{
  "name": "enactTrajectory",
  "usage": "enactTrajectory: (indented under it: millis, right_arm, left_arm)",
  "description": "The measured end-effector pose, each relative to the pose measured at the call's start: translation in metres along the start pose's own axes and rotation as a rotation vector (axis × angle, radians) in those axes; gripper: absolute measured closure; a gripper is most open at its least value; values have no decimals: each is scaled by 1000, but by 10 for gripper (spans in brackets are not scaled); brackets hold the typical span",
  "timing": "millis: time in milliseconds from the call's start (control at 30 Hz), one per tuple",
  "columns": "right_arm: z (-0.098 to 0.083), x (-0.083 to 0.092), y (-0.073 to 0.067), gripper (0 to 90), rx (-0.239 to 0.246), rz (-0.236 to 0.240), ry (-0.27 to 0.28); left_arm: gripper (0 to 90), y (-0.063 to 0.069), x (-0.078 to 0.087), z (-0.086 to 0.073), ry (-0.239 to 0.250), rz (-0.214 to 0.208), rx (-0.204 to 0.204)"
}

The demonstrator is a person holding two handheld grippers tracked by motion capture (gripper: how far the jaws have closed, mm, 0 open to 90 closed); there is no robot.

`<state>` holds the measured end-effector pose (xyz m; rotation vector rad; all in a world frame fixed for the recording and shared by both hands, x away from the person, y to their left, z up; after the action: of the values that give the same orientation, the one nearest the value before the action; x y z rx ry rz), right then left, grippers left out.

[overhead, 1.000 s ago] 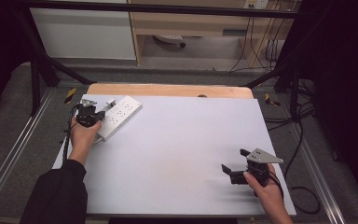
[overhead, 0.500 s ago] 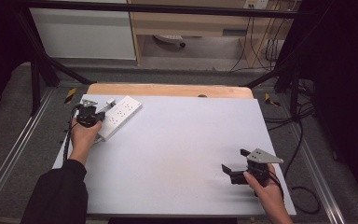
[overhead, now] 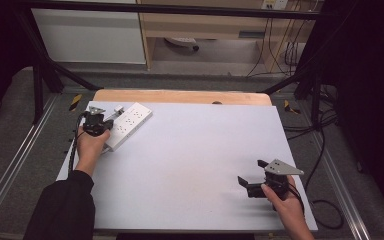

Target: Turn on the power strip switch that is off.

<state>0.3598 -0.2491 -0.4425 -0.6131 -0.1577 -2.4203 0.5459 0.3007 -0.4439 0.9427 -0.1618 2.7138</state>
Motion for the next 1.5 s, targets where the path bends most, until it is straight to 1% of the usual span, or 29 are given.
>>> enactTrajectory:
  millis: [433, 733, 933, 967, 1200, 1233, 1267, 1500]
  right_arm:
    - [0, 0, 0, 26, 1, 0, 0]
    - [0, 0, 0, 25, 1, 0, -1]
    - [0, 0, 0, 25, 2, 1, -1]
    - [0, 0, 0, 25, 1, 1, -1]
    - [0, 0, -1, 25, 2, 2, -1]
    - [0, 0, -1, 25, 1, 2, -1]
    - [0, 0, 0, 25, 2, 2, -1]
    - [0, 0, -1, 24, 0, 6, -3]
  left_arm:
    - [900, -1, 0, 0, 2, -5, 9]
    - [900, 0, 0, -1, 2, -5, 1]
    - [900, 0, 0, -2, 3, -7, 11]
    - [900, 0, 0, -2, 2, -7, 5]
    - [900, 0, 0, -2, 2, -5, 5]
    - [900, 1, 0, -2, 1, -4, 5]
    - [900, 1, 1, -3, -6, -7, 15]
    - [900, 0, 1, -3, -5, -12, 9]
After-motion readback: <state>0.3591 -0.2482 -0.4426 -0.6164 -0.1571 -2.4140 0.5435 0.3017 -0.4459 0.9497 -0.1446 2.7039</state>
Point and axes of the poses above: each handheld gripper's, and its own axes: x roughly backward along the jaws, z roughly out of its top, y roughly to its right, the point moved 2 cm from there along -x, roughly forward along the jaws, and after that the axes turned 1 degree about -y, right-handed, at the moved point
